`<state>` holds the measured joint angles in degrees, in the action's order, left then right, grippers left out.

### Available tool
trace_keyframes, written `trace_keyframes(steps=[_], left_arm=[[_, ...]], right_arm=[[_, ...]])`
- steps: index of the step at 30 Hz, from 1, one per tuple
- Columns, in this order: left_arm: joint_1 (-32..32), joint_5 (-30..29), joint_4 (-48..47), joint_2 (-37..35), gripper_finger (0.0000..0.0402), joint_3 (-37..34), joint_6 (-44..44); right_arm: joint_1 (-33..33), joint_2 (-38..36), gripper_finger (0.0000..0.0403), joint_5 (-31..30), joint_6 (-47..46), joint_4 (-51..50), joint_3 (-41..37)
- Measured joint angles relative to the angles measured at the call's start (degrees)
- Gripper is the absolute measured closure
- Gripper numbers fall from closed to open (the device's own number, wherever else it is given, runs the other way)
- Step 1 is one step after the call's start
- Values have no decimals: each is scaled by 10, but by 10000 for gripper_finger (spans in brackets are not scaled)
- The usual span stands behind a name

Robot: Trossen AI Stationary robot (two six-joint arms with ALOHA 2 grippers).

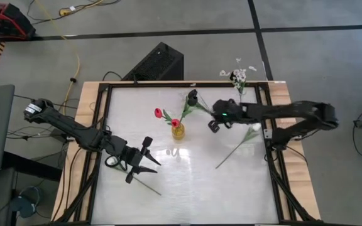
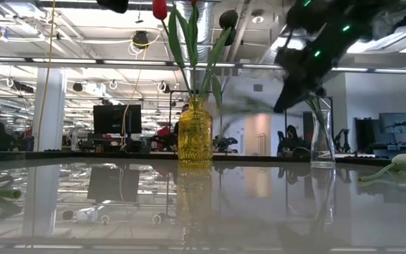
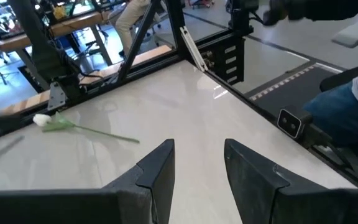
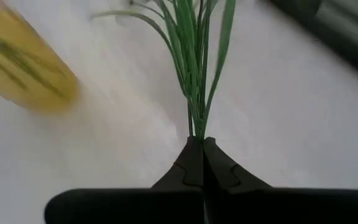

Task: Sort flowers into vase by color
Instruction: Put the white flowers into the transparent flower vase

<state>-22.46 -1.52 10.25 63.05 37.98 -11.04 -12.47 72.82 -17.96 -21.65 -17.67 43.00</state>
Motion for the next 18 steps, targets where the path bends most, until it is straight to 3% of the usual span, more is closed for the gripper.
trace_keyframes(steps=[8,13,18], left_arm=[[0,0,-4,0,274,0,-28],[0,0,-4,0,274,0,-34],[0,0,-5,0,274,0,-33]], right_arm=[[79,-222,388,-131,-7,166,-139],[103,-328,388,-189,69,308,-209],[111,-404,388,-223,214,421,-240]])
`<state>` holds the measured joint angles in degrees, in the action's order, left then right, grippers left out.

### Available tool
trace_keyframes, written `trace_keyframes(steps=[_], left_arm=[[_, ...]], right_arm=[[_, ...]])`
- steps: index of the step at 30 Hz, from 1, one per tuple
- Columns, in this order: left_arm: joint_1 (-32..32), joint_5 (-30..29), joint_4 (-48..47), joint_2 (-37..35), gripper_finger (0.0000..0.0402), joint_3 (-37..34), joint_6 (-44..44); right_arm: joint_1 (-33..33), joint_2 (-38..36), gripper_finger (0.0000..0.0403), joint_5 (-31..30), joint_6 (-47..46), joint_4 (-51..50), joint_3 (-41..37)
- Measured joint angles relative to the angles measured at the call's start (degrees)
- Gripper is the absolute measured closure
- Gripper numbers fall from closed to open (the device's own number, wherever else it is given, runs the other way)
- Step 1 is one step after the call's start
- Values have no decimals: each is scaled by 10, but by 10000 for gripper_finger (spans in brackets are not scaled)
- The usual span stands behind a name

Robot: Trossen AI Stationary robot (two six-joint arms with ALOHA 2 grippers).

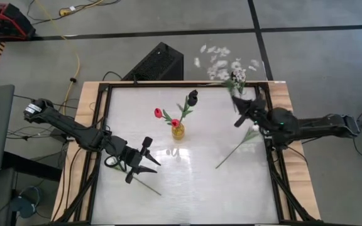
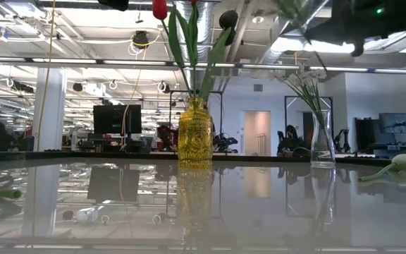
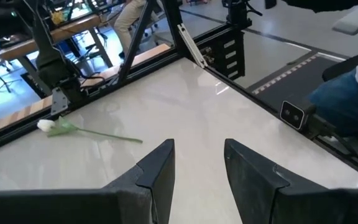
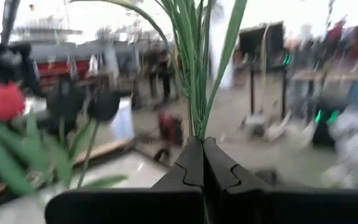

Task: Sort flowers into vase by color
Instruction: Put the white flowers into the transparent flower vase

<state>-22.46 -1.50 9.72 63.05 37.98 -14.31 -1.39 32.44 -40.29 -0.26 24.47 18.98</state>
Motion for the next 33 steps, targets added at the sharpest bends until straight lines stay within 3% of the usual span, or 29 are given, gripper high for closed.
trace_keyframes(steps=[6,12,17,23,33], left_arm=[[0,0,-2,0,274,0,0],[0,0,0,0,274,0,-11],[0,0,2,0,274,0,-11],[2,1,8,0,274,0,-11],[2,1,9,0,274,0,-6]], right_arm=[[-21,-43,388,-88,107,67,-35],[-87,-51,388,-90,126,220,-113],[-165,-46,388,-22,93,359,-176],[-266,-5,388,69,8,379,-185],[-376,130,388,100,-40,455,-186]])
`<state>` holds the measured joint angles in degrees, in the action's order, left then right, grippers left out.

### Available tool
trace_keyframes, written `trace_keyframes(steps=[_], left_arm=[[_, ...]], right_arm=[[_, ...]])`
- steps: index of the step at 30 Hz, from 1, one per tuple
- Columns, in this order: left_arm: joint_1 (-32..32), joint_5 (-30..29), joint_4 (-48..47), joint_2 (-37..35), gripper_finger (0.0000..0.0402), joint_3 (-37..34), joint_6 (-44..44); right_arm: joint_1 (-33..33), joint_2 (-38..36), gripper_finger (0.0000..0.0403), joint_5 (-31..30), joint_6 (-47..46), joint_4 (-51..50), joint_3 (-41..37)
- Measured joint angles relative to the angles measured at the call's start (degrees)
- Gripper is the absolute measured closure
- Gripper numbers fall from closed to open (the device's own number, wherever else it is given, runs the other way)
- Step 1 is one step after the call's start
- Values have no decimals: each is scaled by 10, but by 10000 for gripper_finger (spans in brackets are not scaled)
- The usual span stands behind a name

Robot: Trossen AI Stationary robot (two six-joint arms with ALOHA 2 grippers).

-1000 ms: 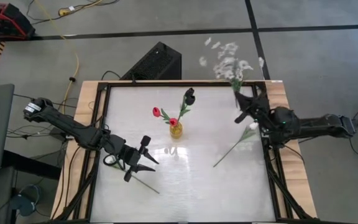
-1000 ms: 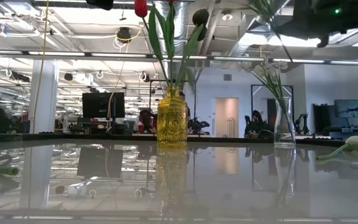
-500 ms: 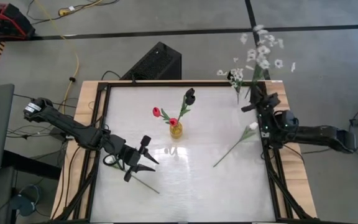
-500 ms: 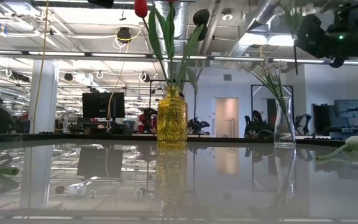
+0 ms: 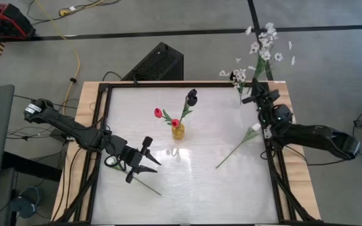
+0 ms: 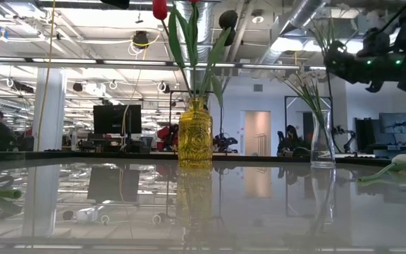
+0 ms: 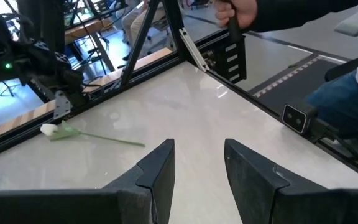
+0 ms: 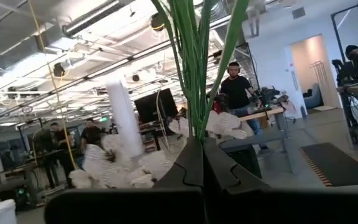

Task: Sort flowers into vase by color
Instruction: Put the white flowers into the transparent flower vase

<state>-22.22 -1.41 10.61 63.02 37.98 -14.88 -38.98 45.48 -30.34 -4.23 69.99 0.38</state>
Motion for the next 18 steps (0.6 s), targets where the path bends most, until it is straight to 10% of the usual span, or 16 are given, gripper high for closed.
trace_keyframes(steps=[18], left_arm=[[1,-1,-2,0,274,0,2]], right_arm=[[-16,252,388,5,15,197,12]])
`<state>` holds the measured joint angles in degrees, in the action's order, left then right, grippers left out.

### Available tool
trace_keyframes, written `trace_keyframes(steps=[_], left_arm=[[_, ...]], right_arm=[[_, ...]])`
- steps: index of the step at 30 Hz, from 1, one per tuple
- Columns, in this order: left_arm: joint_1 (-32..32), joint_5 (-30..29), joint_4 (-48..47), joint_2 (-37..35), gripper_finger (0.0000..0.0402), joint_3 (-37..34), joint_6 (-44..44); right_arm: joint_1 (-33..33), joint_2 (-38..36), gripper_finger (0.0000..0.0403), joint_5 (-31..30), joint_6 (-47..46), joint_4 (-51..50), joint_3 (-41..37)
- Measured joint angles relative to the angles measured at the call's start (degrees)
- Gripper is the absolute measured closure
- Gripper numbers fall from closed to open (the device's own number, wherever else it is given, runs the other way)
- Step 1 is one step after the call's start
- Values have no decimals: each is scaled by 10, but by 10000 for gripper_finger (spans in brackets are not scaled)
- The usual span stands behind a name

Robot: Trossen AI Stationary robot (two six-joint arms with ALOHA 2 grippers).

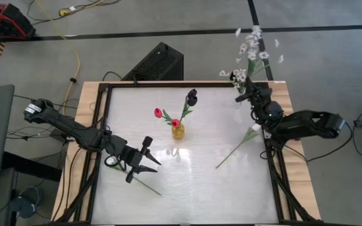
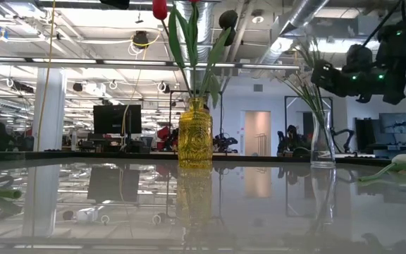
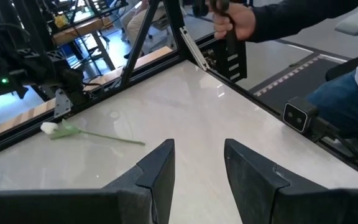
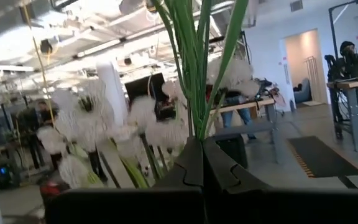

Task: Sort flowers into vase by color
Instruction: Put the white flowers into the transparent flower vase

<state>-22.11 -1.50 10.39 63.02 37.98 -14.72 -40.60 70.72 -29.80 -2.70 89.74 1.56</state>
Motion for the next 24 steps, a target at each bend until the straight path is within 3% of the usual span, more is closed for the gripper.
trace_keyframes(steps=[8,18,24], left_arm=[[0,0,-7,0,274,0,0],[2,1,-7,0,274,0,-14],[6,2,-13,0,274,0,-11]], right_arm=[[20,20,385,0,36,1,-2],[74,20,295,-5,145,0,-2],[91,20,265,-69,182,-8,-1]])
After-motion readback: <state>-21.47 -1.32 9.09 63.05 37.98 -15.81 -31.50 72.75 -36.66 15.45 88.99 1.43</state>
